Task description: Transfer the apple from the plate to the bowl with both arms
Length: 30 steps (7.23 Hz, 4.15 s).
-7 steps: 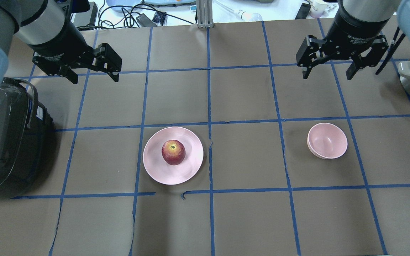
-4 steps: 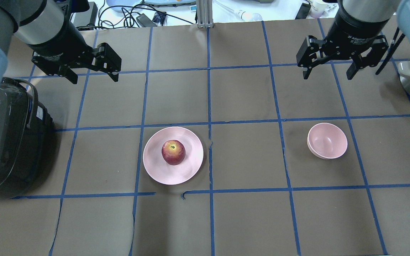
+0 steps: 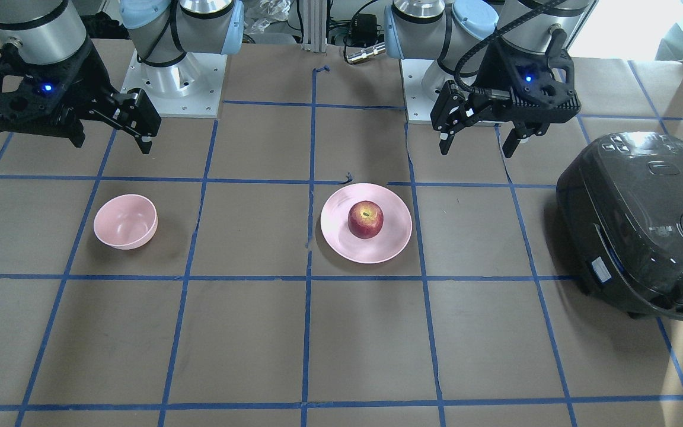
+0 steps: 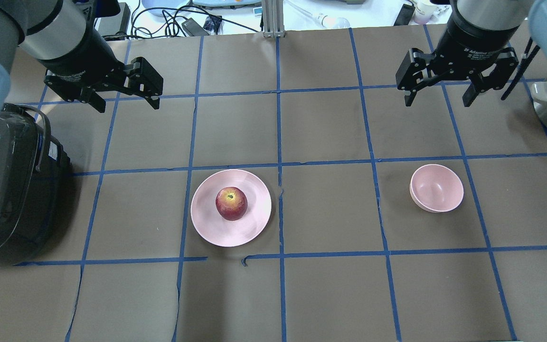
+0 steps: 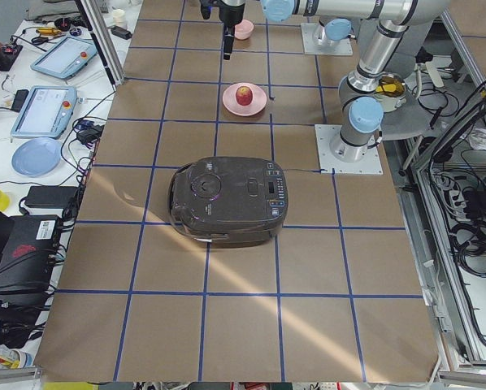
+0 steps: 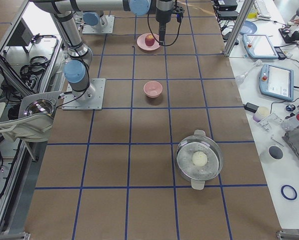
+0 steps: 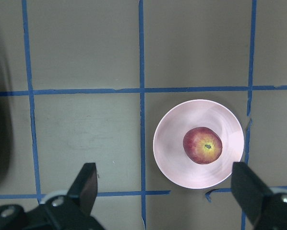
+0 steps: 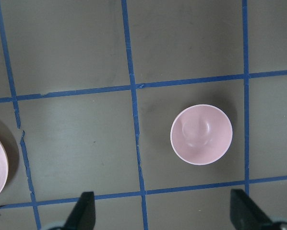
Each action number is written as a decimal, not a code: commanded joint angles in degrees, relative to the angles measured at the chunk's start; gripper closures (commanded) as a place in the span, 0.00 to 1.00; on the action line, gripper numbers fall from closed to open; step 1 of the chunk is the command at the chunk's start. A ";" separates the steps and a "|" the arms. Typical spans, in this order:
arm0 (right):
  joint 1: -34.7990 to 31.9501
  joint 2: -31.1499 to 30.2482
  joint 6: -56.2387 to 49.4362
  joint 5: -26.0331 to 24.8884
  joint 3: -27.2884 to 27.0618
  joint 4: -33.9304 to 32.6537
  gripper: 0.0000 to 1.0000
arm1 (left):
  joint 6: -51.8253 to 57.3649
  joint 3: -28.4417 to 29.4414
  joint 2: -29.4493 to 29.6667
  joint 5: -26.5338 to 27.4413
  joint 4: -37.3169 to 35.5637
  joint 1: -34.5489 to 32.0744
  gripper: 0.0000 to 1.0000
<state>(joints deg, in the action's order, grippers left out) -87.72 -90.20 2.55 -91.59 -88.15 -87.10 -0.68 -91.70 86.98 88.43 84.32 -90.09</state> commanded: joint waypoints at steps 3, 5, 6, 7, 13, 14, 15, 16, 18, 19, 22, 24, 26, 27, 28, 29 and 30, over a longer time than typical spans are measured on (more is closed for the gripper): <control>0.00 0.03 -0.09 -0.43 0.00 0.08 0.00 | -0.29 0.03 0.38 0.16 0.67 -0.08 0.00; 0.09 0.11 -0.17 -0.43 0.00 0.08 0.00 | -4.82 0.03 1.69 0.08 0.75 -2.17 0.00; 0.09 0.11 -0.17 -0.61 0.00 0.26 0.00 | -6.68 -0.15 3.61 1.12 0.75 -6.11 0.00; 0.09 0.11 -0.17 -0.52 -0.09 0.26 0.00 | -9.49 -0.41 6.33 2.26 0.14 -8.76 0.00; 4.11 1.51 0.78 -2.97 -0.26 -1.58 0.00 | -18.05 -9.62 16.37 2.27 -11.43 -15.80 0.00; 7.70 2.04 -1.38 -3.42 -0.96 -4.46 0.00 | -17.61 -11.99 17.42 2.19 -16.07 -15.90 0.00; 10.78 3.35 -7.06 -3.25 -2.36 -5.35 0.00 | -17.17 -14.10 18.13 2.27 -18.30 -15.99 0.00; 13.25 4.06 -7.99 -3.42 -4.72 -5.28 0.00 | -16.73 -16.21 18.31 2.27 -19.80 -16.08 0.00; 15.73 6.87 -8.26 -2.37 -12.61 -13.48 0.00 | -16.02 -21.04 19.45 2.36 -28.39 -16.08 0.00; 15.74 7.93 -8.35 -2.45 -17.27 -17.63 0.00 | -16.28 -21.33 20.24 2.36 -29.30 -16.08 0.00; 15.74 11.43 -10.28 -2.45 -26.87 -28.70 0.00 | -15.67 -21.77 21.30 2.27 -29.30 -16.08 0.00; 15.74 12.42 -10.37 -2.54 -28.39 -29.71 0.00 | -13.22 -21.77 21.21 2.27 -29.31 -16.08 0.54; 15.82 13.47 -10.37 -2.45 -28.39 -29.88 0.20 | -13.12 -21.07 20.60 2.27 -29.48 -16.08 0.64; 15.74 13.82 -10.37 -2.28 -28.48 -29.80 0.41 | -13.12 -19.76 19.81 2.27 -29.31 -16.08 0.64; 15.82 13.83 -10.37 -2.36 -28.74 -29.71 0.65 | -13.29 -16.62 19.37 2.53 -27.74 -16.08 0.64; 15.74 13.83 -10.37 -2.63 -28.74 -29.27 0.94 | -13.47 -12.76 18.58 2.54 -22.50 -16.16 0.64; 15.74 13.83 -10.46 -2.72 -28.66 -28.84 1.00 | -13.64 -8.45 17.88 2.45 -16.36 -16.34 0.64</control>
<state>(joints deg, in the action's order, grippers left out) -71.95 -76.41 -7.84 -94.15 -116.83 -116.42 -14.11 -105.13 105.76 90.91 61.40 -106.28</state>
